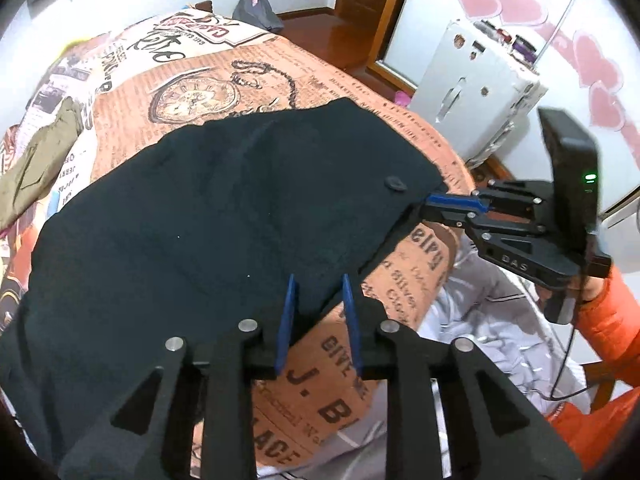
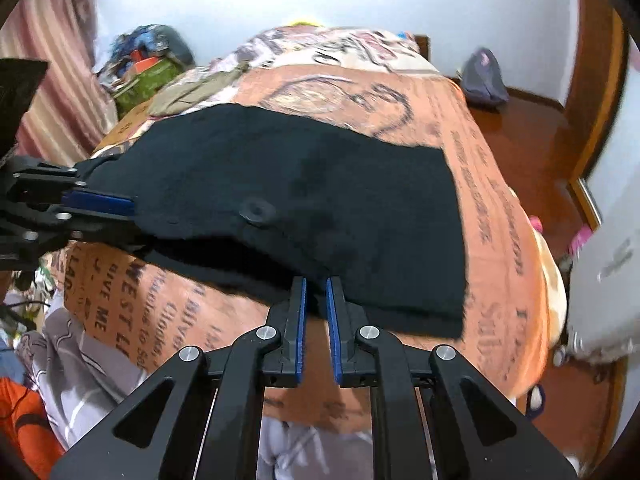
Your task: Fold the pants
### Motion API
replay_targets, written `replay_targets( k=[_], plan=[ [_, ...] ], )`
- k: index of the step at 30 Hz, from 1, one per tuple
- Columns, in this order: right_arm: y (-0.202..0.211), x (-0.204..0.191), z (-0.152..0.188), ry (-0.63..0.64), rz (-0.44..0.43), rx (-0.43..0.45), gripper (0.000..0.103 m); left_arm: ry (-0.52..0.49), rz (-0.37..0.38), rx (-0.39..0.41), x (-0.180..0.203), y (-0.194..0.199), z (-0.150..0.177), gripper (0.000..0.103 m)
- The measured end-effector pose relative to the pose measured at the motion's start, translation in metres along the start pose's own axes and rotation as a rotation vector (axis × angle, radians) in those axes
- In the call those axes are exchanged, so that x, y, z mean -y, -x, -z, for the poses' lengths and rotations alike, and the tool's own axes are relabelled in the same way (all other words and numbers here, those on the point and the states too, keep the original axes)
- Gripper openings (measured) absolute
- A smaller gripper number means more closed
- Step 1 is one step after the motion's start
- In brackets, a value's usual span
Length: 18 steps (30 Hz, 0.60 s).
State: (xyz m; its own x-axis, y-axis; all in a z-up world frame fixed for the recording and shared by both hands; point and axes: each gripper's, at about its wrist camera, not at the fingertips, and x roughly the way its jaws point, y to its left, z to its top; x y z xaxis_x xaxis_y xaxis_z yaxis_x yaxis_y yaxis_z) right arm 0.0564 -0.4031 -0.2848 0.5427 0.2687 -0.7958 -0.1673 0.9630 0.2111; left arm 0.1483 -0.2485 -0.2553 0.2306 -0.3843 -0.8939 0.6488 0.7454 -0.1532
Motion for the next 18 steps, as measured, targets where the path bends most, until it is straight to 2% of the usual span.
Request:
replay_targets(
  k=[3,6,7,9,11,15,18],
  plan=[
    [0.010,0.015,0.007,-0.049,0.030,-0.011,0.009,-0.002,-0.010,0.037,0.001,0.014,-0.001,0.029],
    [0.021,0.026,0.007,-0.083,0.056,0.009,0.009,-0.001,-0.056,0.077,-0.004,0.020,-0.006,0.038],
    [0.024,0.030,0.005,-0.094,0.068,0.019,0.011,0.002,-0.079,0.081,-0.006,0.018,-0.008,0.039],
    [0.028,0.037,0.002,-0.130,0.088,0.050,0.026,0.022,-0.125,0.079,-0.014,0.012,-0.012,0.039],
    [0.028,0.043,0.001,-0.165,0.095,0.073,0.032,0.049,-0.158,0.074,-0.024,0.001,-0.014,0.039],
    [0.015,0.055,0.005,-0.235,0.093,0.071,0.033,0.107,-0.166,0.024,-0.043,-0.023,-0.011,0.039],
    [0.002,0.059,0.010,-0.269,0.104,0.059,0.033,0.096,-0.167,0.048,-0.042,-0.024,-0.005,0.042]
  ],
)
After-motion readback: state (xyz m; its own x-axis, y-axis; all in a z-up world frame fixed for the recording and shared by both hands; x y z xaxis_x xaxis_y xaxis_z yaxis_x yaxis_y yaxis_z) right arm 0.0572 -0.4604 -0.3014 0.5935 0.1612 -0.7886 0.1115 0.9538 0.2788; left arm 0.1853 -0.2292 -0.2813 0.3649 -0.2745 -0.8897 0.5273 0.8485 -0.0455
